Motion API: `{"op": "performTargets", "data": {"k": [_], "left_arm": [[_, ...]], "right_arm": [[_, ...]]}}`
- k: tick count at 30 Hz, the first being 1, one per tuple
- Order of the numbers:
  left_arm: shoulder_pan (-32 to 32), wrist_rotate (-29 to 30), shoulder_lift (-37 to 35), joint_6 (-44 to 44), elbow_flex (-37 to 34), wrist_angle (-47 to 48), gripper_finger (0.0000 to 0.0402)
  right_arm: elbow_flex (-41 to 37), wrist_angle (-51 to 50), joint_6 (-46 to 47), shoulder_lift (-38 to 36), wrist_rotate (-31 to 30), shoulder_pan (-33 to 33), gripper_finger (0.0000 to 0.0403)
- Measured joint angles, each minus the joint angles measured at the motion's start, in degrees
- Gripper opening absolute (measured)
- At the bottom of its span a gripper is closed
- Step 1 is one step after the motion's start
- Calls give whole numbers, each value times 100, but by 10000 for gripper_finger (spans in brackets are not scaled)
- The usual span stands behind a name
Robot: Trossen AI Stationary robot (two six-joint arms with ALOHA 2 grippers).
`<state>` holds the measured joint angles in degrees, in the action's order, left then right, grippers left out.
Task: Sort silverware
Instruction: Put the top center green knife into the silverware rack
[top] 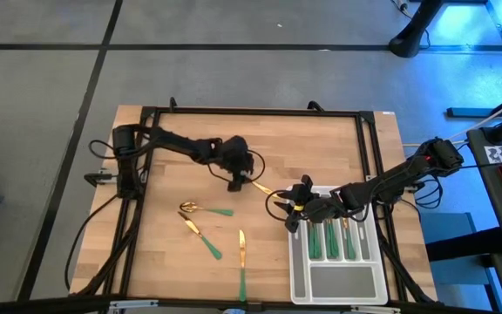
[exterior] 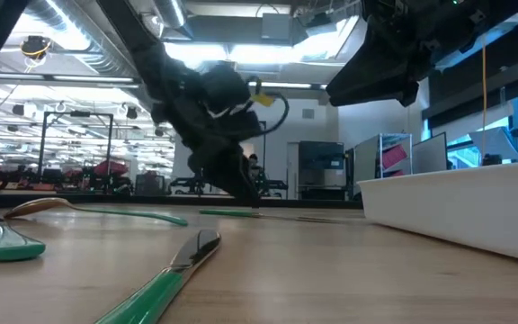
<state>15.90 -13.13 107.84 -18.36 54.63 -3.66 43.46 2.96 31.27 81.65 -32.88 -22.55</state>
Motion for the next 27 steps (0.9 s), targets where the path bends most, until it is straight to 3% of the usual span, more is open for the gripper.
{"op": "performTargets", "data": {"k": [13,19,27], "left_arm": [[-101,-75,569,226,33,-79,188],[-159,208,568,272,-11,47,130],[-280,538,536,760,-485,-738,25]], "right_arm": [[0,20,27,0,6,0,133],[0,17,129,0,123,-74,133],[0,-6,191,0,-145,-747,133]]}}
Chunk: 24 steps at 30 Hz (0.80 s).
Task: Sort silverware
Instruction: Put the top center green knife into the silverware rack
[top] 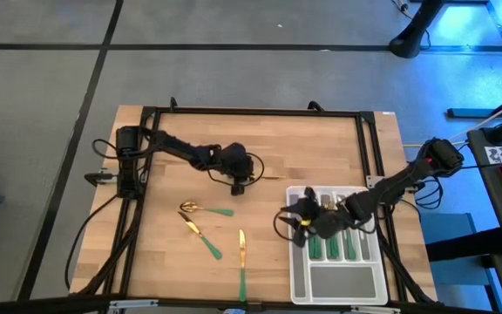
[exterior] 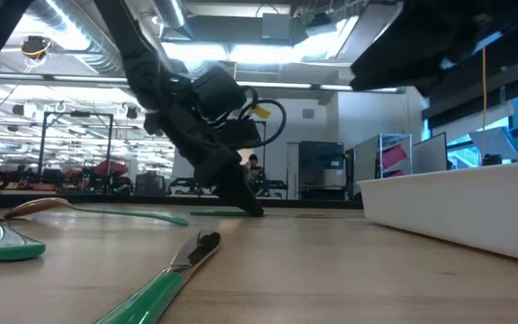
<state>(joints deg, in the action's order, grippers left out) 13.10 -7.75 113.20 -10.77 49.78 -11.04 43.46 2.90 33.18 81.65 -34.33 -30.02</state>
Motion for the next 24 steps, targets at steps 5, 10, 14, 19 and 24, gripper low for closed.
{"op": "performTargets", "data": {"k": [5,10,14,19,24], "left_arm": [[-189,315,-13,385,-53,-125,16],[-322,367,-120,1043,-122,-416,12],[-342,198,-314,1442,-170,-483,9],[-426,137,-450,1592,-184,-501,1],[-592,229,-498,1648,-195,-700,3]], "right_arm": [[0,1,25,0,-310,-391,133],[-2,-2,106,0,-531,-582,133],[-2,2,108,0,-518,-571,133],[-7,2,108,0,-518,-562,133],[-7,3,109,0,-518,-562,133]]}}
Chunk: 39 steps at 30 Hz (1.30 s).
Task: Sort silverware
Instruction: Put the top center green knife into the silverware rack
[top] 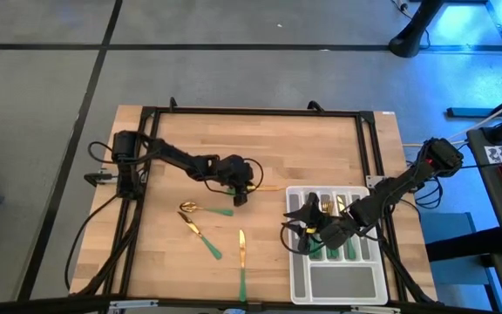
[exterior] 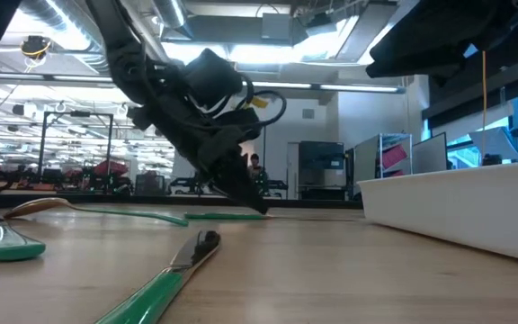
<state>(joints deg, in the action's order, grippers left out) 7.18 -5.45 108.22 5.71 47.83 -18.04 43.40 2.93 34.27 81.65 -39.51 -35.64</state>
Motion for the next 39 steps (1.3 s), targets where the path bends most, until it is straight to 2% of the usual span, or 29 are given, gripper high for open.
{"op": "performTargets", "data": {"k": [16,25,28,32,36,39], "left_arm": [[-559,907,-309,162,22,-240,1],[-619,1026,-555,263,26,-255,0],[-664,1263,-561,335,0,-347,0],[-777,1625,-560,599,-567,-1630,0],[-822,1631,-560,691,-1285,-3212,0],[-835,1615,-560,692,-1600,-3630,0]], "right_arm": [[0,-1,38,0,-49,2,133],[0,2,41,0,-48,2,133],[0,-1,41,0,-46,2,133],[0,-1,38,0,-45,2,133],[0,-3,38,0,-44,2,133],[0,-3,36,0,-55,2,133]]}}
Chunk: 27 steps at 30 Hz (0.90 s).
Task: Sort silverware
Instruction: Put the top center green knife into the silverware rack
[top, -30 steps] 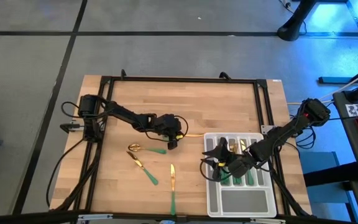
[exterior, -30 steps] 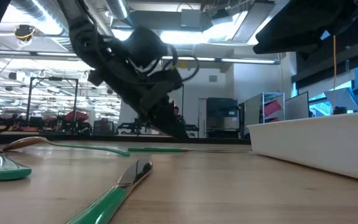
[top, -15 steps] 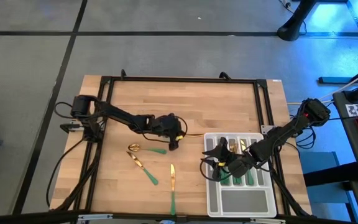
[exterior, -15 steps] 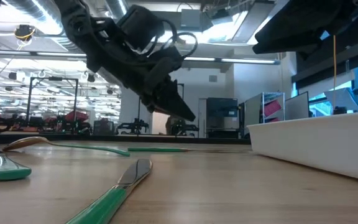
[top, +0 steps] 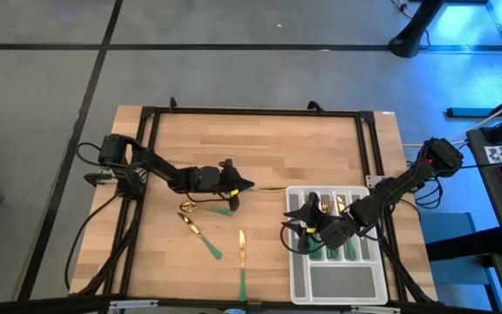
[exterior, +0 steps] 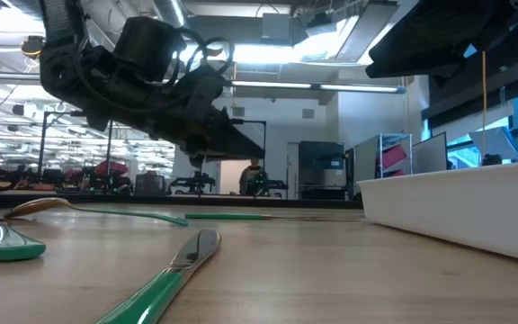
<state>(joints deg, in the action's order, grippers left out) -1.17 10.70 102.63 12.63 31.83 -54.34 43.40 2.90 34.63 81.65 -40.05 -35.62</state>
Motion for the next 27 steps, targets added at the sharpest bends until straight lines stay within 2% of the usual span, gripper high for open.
{"op": "performTargets", "data": {"k": [8,11,15,23,27], "left_arm": [[-51,-42,2,41,-51,153,1],[0,-44,2,169,-41,130,15],[15,-41,26,99,-39,120,60],[3,-187,120,-108,50,132,177],[-7,-212,229,-118,147,145,218]], "right_arm": [[0,2,-3,0,-341,0,133],[0,2,-11,0,-386,0,133],[0,2,-37,0,-396,0,133],[2,-13,-61,0,-404,0,133],[4,-45,-61,0,-409,0,133]]}}
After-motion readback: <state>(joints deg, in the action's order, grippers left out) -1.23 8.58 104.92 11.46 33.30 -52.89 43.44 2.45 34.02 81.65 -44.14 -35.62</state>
